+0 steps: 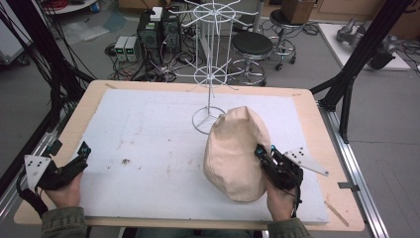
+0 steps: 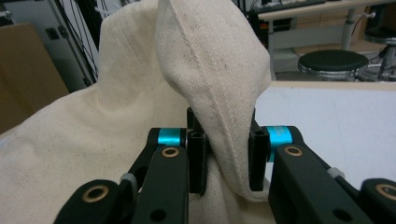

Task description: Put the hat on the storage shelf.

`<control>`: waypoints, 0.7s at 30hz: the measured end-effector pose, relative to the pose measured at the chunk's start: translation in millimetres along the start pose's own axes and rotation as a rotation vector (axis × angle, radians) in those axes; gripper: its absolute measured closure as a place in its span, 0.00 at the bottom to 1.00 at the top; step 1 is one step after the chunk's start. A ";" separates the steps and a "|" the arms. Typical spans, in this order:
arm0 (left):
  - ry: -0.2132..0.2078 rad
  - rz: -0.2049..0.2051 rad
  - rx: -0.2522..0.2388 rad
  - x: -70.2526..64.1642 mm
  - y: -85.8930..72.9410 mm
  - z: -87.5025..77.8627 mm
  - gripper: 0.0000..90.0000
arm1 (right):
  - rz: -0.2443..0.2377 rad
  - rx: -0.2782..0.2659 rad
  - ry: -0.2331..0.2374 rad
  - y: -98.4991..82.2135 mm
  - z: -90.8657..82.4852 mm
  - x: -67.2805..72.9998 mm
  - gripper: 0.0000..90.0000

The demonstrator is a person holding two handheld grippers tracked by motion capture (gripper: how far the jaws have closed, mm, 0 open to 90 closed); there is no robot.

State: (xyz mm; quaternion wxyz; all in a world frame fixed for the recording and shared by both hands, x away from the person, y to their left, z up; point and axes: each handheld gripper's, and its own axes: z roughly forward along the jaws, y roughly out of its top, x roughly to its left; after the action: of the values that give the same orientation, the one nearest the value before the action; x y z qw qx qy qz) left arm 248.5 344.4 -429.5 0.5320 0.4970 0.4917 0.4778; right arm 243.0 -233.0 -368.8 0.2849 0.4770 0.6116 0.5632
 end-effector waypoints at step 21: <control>-0.013 0.004 0.002 -4.4 0.1 5.2 0.21 | -0.047 -0.197 0.005 23.3 -11.4 3.0 0.85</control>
State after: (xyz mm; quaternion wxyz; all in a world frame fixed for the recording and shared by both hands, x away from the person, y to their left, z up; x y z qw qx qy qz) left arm 253.4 339.8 -429.1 0.5335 0.5016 0.4878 0.4752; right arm 237.9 -237.1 -343.6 0.3422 0.4307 0.5650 0.6150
